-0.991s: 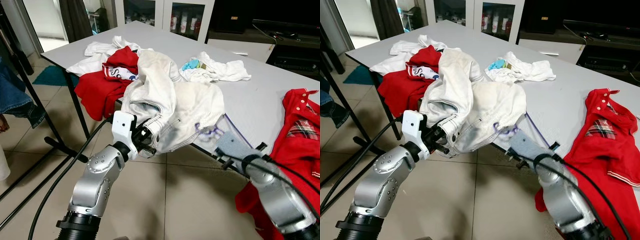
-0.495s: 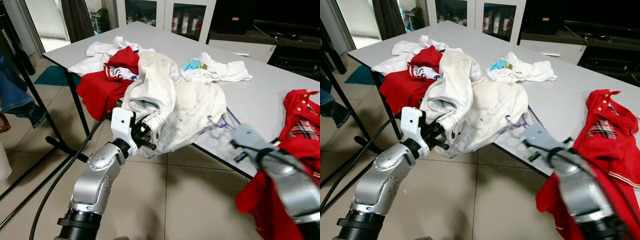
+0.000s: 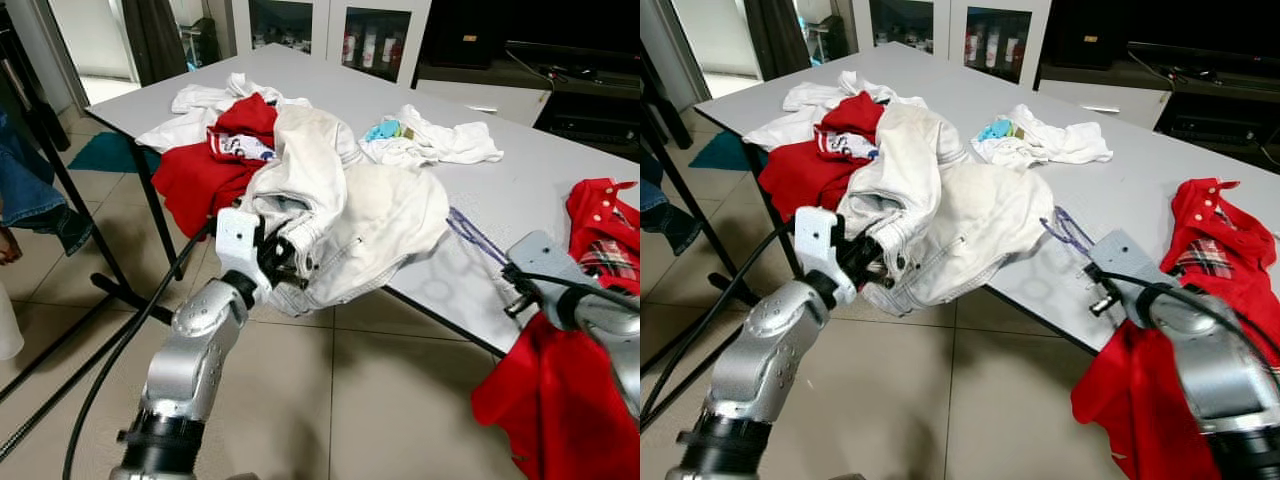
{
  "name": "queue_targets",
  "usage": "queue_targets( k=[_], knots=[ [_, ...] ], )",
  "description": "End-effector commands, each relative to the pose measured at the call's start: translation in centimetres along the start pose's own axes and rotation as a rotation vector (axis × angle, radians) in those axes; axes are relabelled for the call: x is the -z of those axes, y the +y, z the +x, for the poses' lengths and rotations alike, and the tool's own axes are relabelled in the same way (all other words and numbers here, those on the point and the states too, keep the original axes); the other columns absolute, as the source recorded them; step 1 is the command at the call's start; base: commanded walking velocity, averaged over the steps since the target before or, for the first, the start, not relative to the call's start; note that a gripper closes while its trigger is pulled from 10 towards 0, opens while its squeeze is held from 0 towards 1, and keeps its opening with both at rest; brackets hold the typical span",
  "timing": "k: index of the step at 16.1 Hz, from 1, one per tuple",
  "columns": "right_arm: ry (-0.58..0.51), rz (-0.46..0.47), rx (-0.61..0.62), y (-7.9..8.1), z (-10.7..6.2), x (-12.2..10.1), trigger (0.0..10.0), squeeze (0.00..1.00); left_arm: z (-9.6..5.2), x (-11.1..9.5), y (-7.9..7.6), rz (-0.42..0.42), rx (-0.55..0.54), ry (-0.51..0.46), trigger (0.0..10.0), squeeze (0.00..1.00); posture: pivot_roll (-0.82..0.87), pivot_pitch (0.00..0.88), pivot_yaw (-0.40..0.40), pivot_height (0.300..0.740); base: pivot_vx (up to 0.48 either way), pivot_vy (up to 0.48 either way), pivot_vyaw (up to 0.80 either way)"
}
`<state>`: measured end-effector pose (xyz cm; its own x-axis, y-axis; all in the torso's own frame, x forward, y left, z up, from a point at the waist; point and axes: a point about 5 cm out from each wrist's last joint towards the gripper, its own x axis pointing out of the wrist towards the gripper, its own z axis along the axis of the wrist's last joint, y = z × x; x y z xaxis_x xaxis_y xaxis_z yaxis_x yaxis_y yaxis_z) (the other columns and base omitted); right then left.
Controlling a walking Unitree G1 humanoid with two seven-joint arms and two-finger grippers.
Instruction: Hang hanger
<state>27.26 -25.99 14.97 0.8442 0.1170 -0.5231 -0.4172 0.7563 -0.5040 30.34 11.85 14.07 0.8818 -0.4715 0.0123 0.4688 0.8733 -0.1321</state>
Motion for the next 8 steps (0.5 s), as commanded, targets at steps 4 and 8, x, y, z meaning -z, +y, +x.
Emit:
queue_targets(
  k=[4, 8],
  knots=[
    [-0.050, 0.021, 0.034, -2.8, -1.3, -0.8, 0.0, 0.00, 0.5, -1.3, 0.7, 0.110, 0.017, -0.036, 10.0, 0.00, -0.05, 0.000, -0.031, 0.740, 0.000, 0.000, 0.00],
    [-0.127, 0.096, 0.006, -3.5, -2.0, -1.7, 0.0, 0.00, 1.3, -2.8, 1.8, 0.223, 0.024, -0.066, 10.0, 0.00, -0.06, 0.000, -0.024, 0.740, 0.000, 0.000, 0.00]
  ],
)
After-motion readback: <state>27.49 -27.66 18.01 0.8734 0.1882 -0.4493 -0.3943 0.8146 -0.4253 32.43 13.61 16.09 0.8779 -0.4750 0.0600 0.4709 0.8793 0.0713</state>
